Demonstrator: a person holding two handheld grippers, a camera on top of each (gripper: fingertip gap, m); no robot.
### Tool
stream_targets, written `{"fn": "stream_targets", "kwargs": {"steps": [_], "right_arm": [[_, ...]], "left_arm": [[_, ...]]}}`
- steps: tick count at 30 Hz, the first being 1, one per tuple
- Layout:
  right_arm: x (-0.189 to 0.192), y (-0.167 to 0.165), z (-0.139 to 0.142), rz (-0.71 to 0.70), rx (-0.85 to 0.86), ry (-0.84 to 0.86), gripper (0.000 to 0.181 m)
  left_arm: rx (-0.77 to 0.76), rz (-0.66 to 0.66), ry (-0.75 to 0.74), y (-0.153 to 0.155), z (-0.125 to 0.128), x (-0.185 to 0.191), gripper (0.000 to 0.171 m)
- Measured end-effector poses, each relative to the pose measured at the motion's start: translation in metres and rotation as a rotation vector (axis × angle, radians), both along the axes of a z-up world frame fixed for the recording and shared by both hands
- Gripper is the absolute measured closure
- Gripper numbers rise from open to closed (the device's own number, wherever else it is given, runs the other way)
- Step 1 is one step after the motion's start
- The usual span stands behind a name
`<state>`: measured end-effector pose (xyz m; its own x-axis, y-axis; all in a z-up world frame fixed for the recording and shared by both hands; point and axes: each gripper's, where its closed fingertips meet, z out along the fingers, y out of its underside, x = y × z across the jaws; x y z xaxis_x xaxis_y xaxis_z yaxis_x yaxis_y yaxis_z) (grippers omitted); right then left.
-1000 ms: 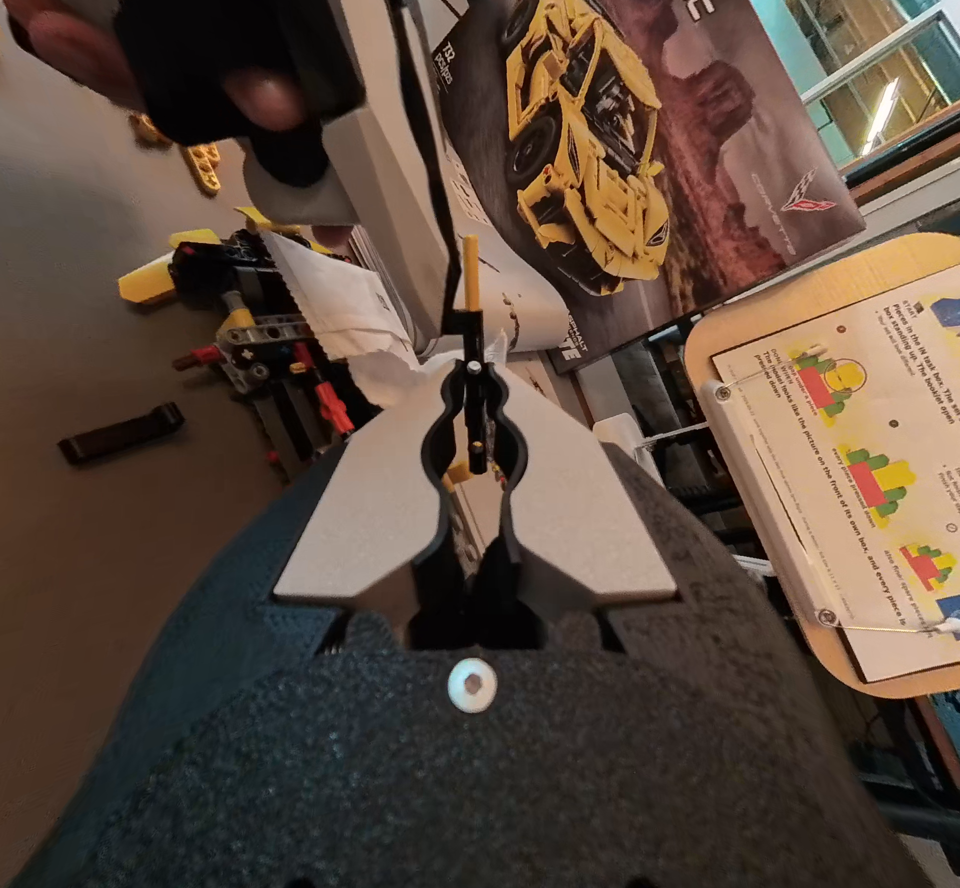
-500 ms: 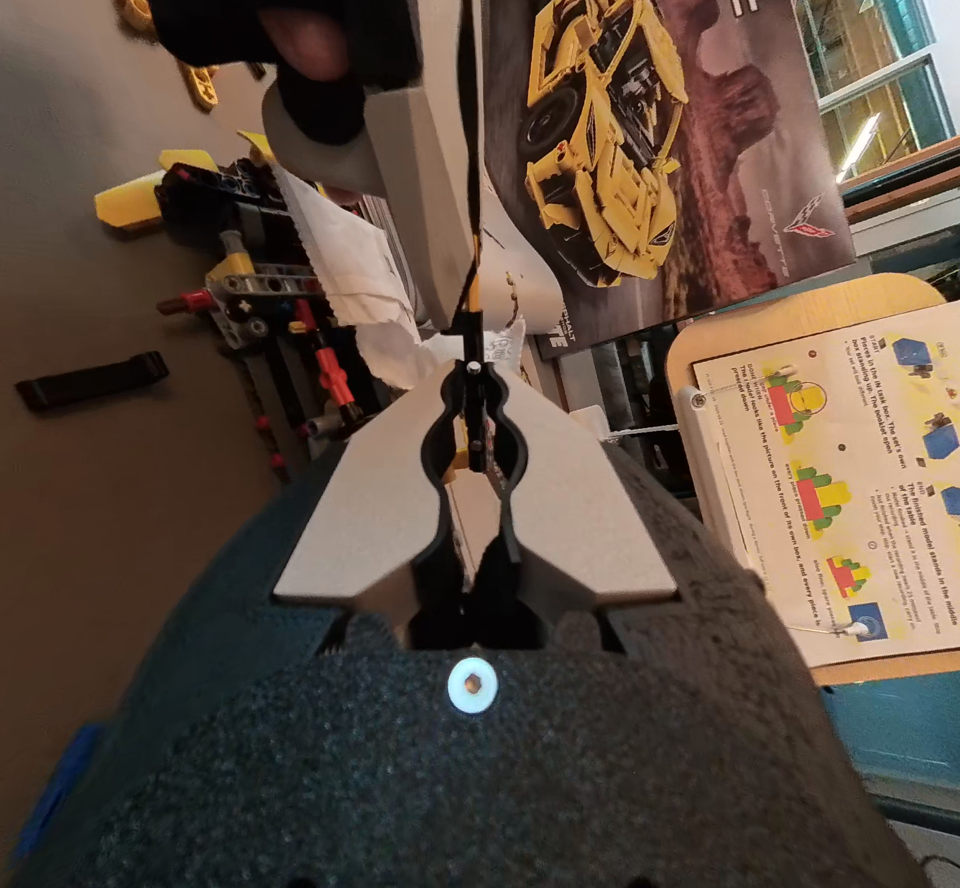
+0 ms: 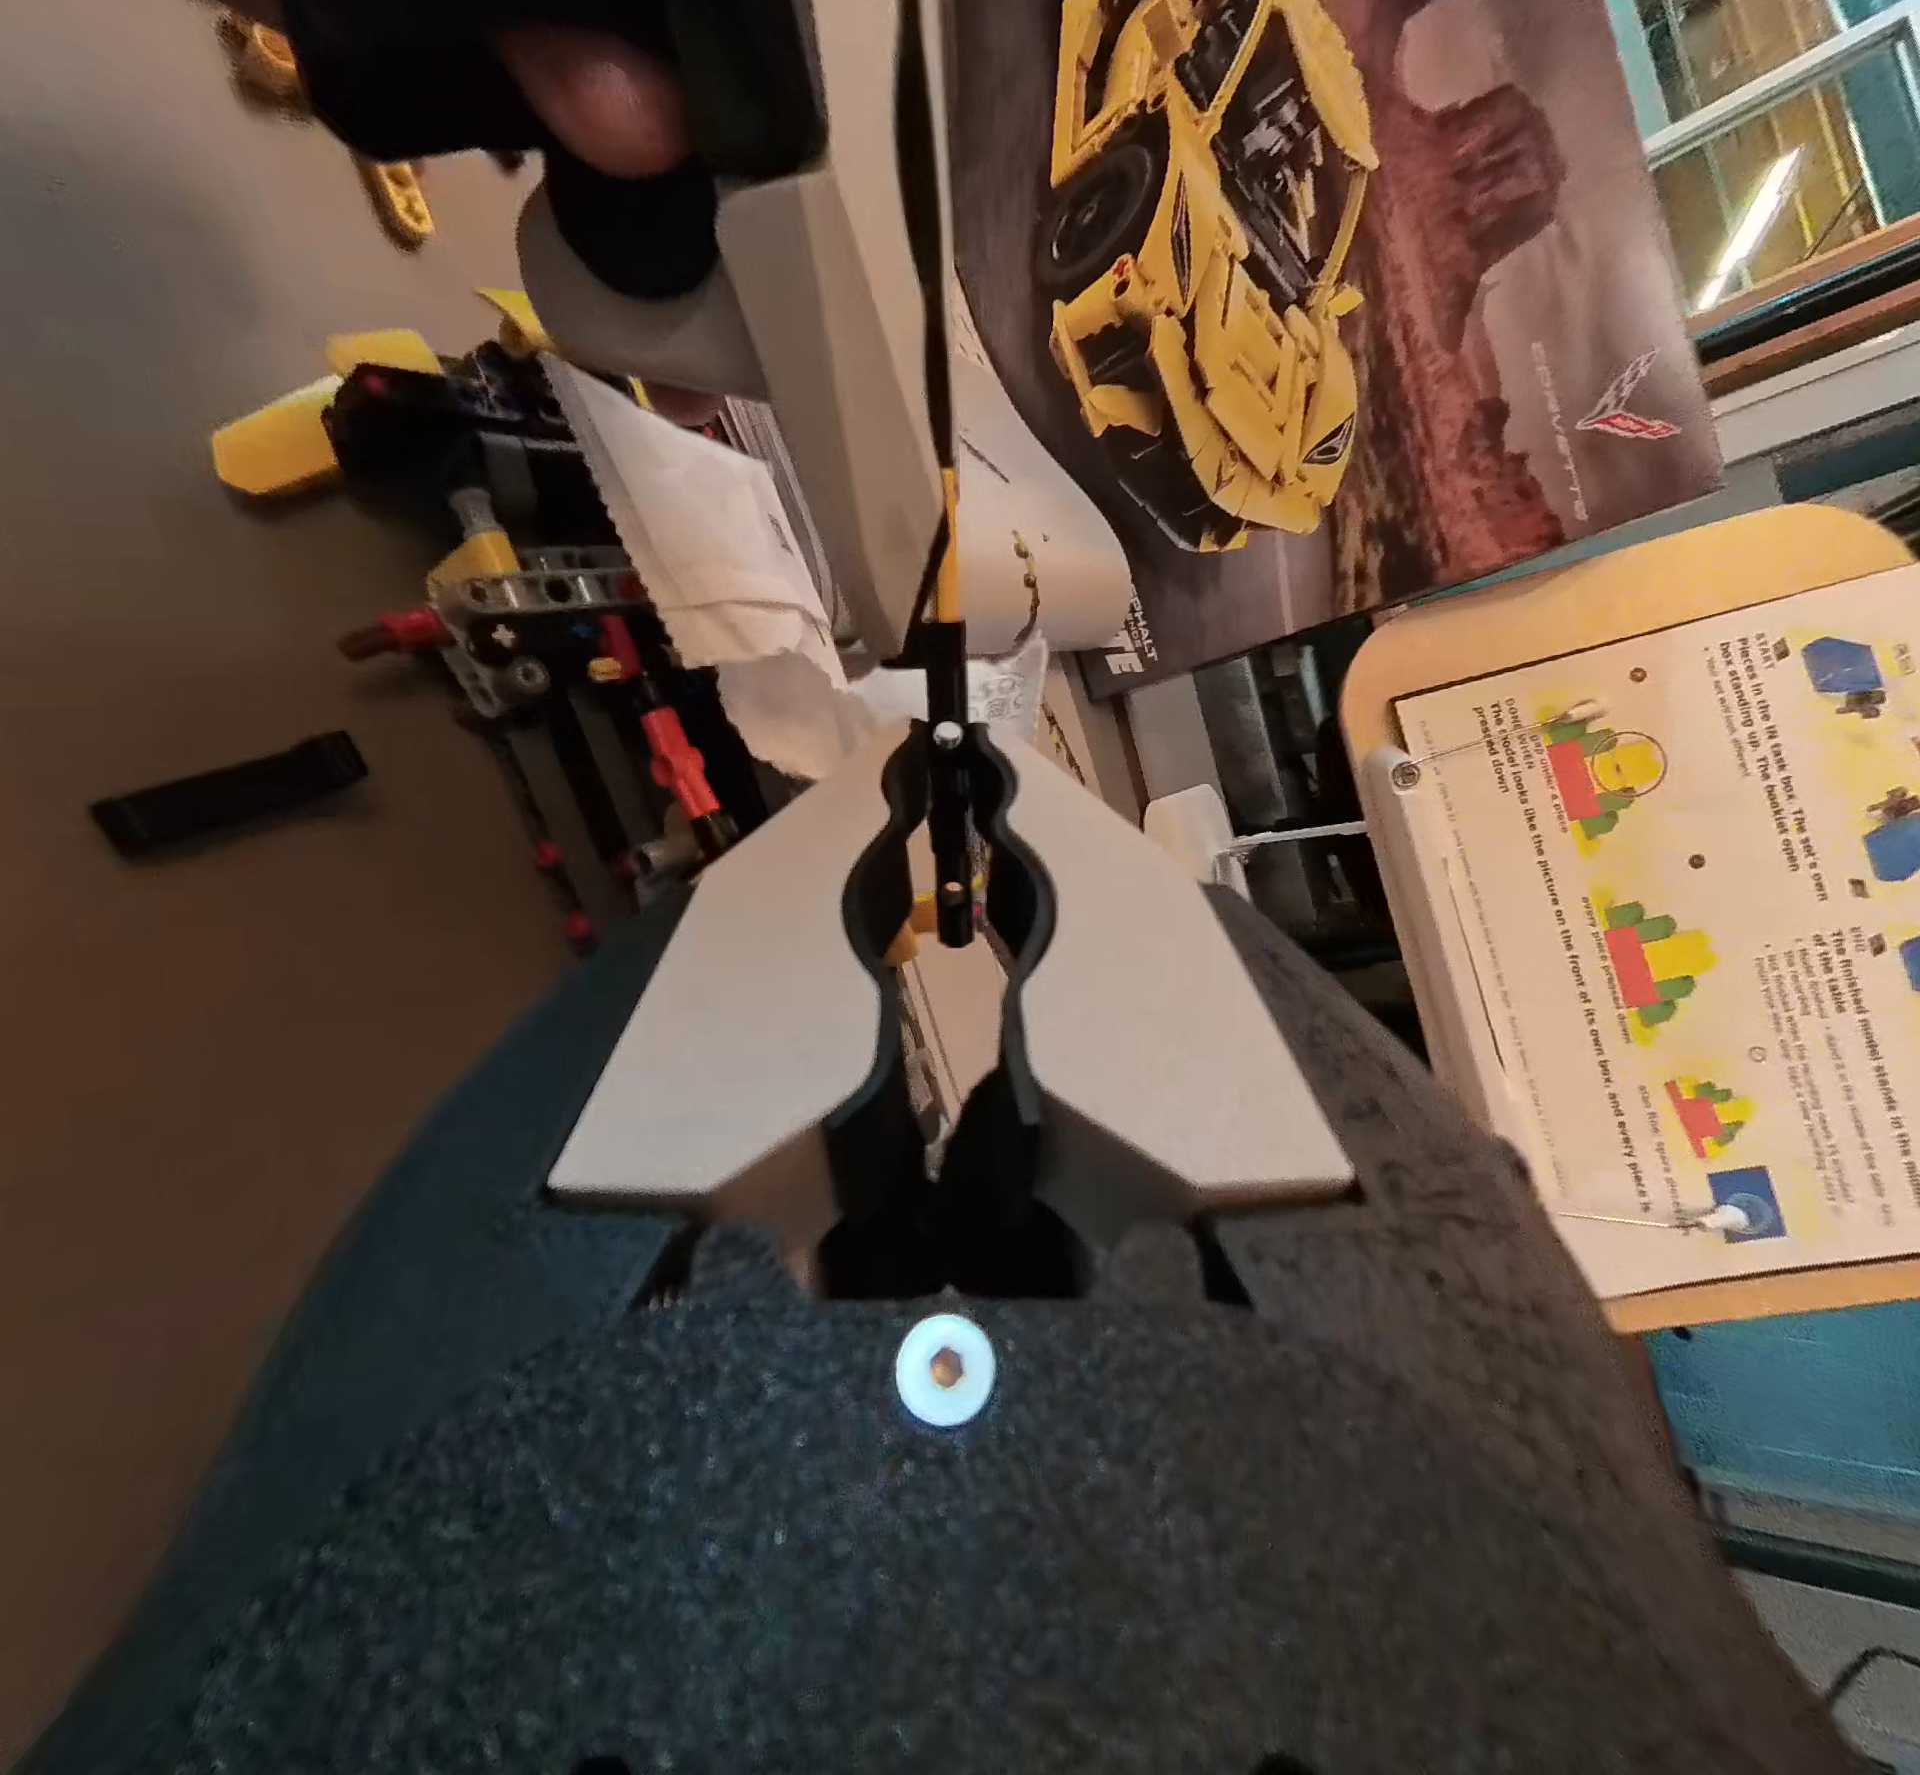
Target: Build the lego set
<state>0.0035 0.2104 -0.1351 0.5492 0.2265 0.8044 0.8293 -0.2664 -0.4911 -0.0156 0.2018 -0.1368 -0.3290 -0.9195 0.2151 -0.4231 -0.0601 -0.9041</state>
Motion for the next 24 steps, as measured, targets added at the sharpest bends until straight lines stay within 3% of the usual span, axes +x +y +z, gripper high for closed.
{"fn": "stream_targets", "kwargs": {"steps": [17,22,24], "right_arm": [[-0.002,0.001,-0.002,0.024,-0.007,0.045,0.174],[-0.004,-0.001,0.001,0.024,-0.002,0.214,0.173],[0.001,-0.008,0.012,0.025,-0.002,0.345,0.16]], "left_arm": [[0.017,0.008,0.006,-0.001,-0.002,0.002,0.167],[0.004,0.01,-0.006,0.001,0.0,0.001,0.167],[0.01,0.042,-0.021,0.011,0.003,0.001,0.167]]}}
